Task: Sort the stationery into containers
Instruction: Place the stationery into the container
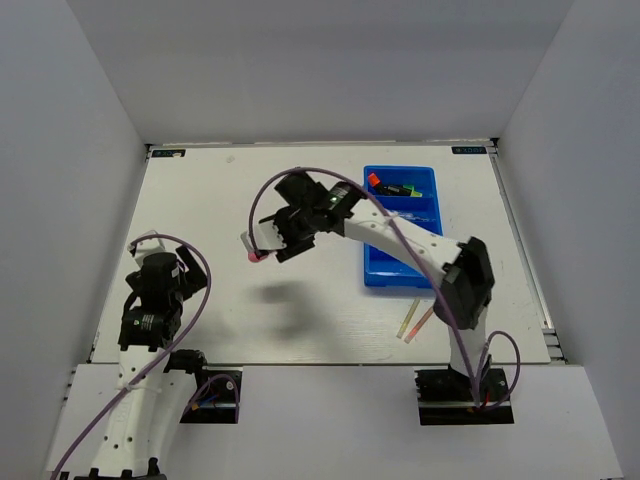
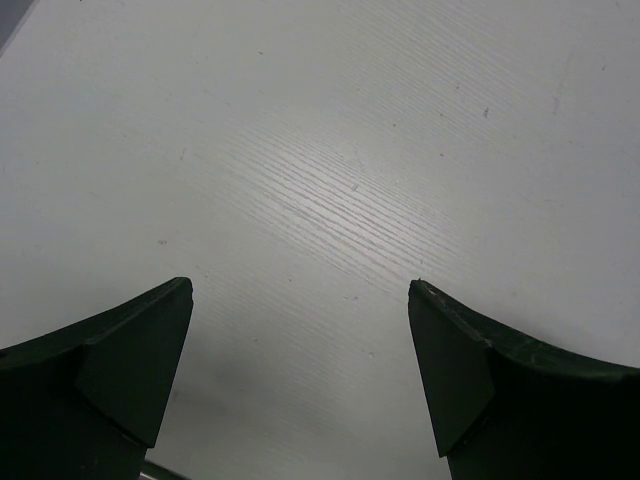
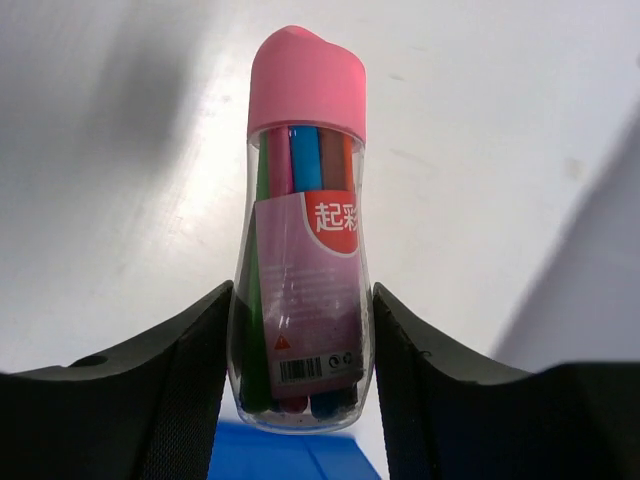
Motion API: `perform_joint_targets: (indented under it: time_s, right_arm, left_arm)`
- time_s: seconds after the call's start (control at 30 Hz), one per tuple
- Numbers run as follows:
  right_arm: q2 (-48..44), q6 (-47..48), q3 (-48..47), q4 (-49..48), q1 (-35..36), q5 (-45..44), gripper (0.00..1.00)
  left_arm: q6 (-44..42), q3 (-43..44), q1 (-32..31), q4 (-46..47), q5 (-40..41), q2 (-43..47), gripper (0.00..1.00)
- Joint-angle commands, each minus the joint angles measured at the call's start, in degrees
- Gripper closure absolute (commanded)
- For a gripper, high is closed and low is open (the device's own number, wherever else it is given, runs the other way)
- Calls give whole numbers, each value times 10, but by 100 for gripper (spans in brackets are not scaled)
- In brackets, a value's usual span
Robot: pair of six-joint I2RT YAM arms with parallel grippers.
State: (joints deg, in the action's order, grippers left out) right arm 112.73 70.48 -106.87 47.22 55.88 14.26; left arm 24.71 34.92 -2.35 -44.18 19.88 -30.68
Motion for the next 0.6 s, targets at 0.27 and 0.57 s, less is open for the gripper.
perform_joint_targets:
  time_s: [0.27, 0.57]
  right_arm:
    - [-203, -49, 88, -60, -74, -166, 100]
    - [-312, -30, 234, -75, -233, -158, 100]
  left_arm:
    - [-2, -10, 3, 9, -24, -11, 0]
    - [-2, -10, 2, 14, -44, -20, 0]
